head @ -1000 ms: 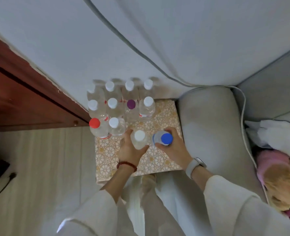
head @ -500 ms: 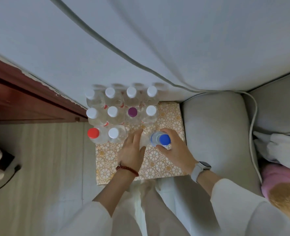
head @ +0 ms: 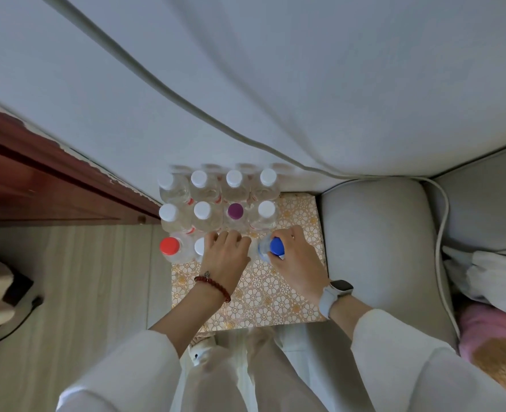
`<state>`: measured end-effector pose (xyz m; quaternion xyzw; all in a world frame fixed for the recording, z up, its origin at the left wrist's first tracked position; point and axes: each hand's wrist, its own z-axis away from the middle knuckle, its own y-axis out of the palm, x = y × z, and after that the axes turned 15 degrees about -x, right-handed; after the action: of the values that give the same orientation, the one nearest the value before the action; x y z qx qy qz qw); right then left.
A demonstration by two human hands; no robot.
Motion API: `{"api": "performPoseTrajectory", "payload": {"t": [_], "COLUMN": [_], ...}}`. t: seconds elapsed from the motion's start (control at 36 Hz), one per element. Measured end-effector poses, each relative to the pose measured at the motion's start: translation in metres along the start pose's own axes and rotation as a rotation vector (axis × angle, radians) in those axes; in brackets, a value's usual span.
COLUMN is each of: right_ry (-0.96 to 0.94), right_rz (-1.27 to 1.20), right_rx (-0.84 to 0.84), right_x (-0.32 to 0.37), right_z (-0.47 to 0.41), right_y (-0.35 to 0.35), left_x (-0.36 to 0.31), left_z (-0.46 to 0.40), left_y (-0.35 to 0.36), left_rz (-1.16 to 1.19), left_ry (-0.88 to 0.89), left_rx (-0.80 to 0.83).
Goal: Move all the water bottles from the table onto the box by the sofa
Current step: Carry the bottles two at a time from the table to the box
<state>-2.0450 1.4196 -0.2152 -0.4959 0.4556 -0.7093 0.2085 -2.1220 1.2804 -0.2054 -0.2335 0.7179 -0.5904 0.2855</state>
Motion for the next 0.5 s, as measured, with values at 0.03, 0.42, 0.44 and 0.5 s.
{"api": "performPoseTrajectory", "payload": {"t": [0.03,0.42,0.44,0.5], "right_ry": [0.004,0.045,0.043,0.027], "right_rz": [-0.007,-0.133,-0.139,-0.117], "right_rx": [0.0,0.066,0.069,0.046], "right_x": [0.002,0.0,0.001,0.001], "right_z": [-0.002,-0.002,-0.001,0.001], "right_y": [0.001,-0.003,-0.005,-0.01], "left_x": [0.001,-0.004,-0.005,-0.006], "left_z": [-0.001,0.0,0.002,0.007], "left_y": [0.001,0.011,0.011,0.007], "left_rz": [-0.004,-0.046,-0.022,0.043], "left_ry": [-0.019,-0.177,-0.192,-0.246], "left_rx": [-0.014,-0.052,-0.039,0.001]}}
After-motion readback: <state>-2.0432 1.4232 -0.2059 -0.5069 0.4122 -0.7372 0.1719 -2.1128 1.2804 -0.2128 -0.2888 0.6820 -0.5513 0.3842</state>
